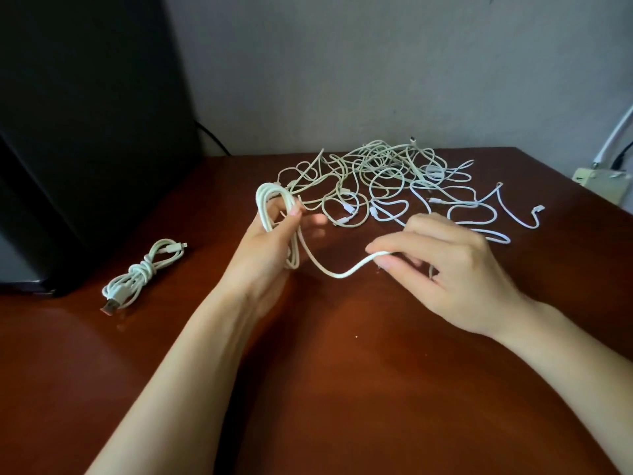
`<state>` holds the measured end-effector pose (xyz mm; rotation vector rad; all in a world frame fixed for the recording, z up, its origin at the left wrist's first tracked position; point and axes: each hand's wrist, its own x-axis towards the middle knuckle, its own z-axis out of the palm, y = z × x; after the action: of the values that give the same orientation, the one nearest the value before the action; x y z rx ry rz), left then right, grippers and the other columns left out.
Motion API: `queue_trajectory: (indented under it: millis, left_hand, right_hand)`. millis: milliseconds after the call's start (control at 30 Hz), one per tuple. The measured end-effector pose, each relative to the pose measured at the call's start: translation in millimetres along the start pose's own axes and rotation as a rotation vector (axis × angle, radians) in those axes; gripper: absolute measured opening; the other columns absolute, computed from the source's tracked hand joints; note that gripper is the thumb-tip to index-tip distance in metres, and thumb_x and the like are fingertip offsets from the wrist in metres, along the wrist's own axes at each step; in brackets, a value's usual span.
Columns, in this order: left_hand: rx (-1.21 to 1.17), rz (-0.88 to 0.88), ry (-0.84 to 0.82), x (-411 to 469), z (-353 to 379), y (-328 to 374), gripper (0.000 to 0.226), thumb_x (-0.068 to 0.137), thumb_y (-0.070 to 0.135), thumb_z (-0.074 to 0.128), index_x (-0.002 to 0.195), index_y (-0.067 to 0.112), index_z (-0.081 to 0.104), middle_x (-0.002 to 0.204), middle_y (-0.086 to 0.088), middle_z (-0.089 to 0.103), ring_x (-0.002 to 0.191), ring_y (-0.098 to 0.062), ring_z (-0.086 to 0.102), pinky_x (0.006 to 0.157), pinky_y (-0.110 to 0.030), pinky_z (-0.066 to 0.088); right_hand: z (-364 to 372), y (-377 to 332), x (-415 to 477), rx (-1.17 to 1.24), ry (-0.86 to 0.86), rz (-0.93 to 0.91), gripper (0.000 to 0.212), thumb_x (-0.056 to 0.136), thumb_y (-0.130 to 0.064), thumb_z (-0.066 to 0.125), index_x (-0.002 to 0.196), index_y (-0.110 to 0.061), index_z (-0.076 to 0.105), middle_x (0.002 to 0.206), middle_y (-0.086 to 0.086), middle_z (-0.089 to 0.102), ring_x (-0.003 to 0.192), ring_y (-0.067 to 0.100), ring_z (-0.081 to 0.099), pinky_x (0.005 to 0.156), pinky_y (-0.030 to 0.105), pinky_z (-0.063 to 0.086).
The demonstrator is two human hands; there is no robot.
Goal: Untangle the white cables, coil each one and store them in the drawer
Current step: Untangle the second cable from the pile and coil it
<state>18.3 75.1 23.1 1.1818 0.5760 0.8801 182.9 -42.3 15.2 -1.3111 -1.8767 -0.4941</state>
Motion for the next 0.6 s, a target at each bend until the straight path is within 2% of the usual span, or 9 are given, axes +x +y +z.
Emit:
queue_trajectory:
  millis: [100,167,333,433,533,600]
  left_hand:
    - [-0.075,-0.096,-0.078,-5,8,-1,0.009,0.100,0.019,0.044,0.094,0.020,0.051,0.078,0.000,0.069,0.070,-0.014,0.068,0.071,-0.031,0.055]
    - [-0.056,-0.128,-0.132,-6,11,-3,0.010,0.100,0.020,0.044,0.093,0.020,0.052,0.070,0.001,0.065,0.060,-0.012,0.063,0.066,-0.031,0.057]
    - [0.122,-0.142,-0.228,-8,17,-13,0.008,0.100,0.021,0.044,0.096,0.016,0.049,0.064,0.002,0.043,0.048,-0.007,0.041,0.049,-0.019,0.042]
    - [0.220,-0.166,-0.249,-11,20,-15,0.011,0.099,0.026,0.046,0.101,0.016,0.050,0.068,0.002,0.040,0.051,-0.006,0.039,0.051,-0.019,0.041]
    - [0.272,-0.208,-0.292,-14,23,-16,0.020,0.097,0.036,0.046,0.099,0.019,0.056,0.071,0.000,0.043,0.060,-0.010,0.040,0.057,-0.023,0.040]
    - [0.266,-0.255,-0.332,-15,25,-15,0.033,0.090,0.048,0.046,0.099,0.019,0.061,0.069,0.002,0.046,0.060,-0.010,0.042,0.059,-0.024,0.041]
  right_hand:
    - [1,-3,-1,0.015,-0.048,-0.026,0.018,0.089,-0.018,0.060,0.091,-0.007,0.074,0.071,-0.011,0.036,0.066,0.001,0.031,0.071,0.010,0.031]
    - [0,-5,-1,0.023,-0.070,-0.033,0.019,0.090,-0.020,0.059,0.090,-0.008,0.074,0.069,-0.010,0.036,0.064,0.003,0.032,0.070,0.012,0.031]
    - [-2,-8,1,0.036,-0.082,-0.028,0.020,0.091,-0.023,0.060,0.087,-0.008,0.071,0.062,0.000,0.051,0.061,0.003,0.033,0.068,0.008,0.030]
    - [-4,-10,2,0.040,-0.043,-0.036,0.018,0.090,-0.021,0.061,0.084,-0.006,0.070,0.064,-0.004,0.053,0.065,-0.001,0.030,0.070,0.006,0.031]
    - [-4,-10,2,0.037,0.013,-0.034,0.016,0.089,-0.018,0.062,0.085,-0.005,0.070,0.072,-0.017,0.044,0.067,-0.002,0.030,0.074,0.004,0.030]
    - [-5,-9,2,0.031,0.053,-0.012,0.015,0.089,-0.019,0.063,0.085,-0.005,0.070,0.068,-0.012,0.048,0.066,-0.001,0.031,0.074,0.004,0.030]
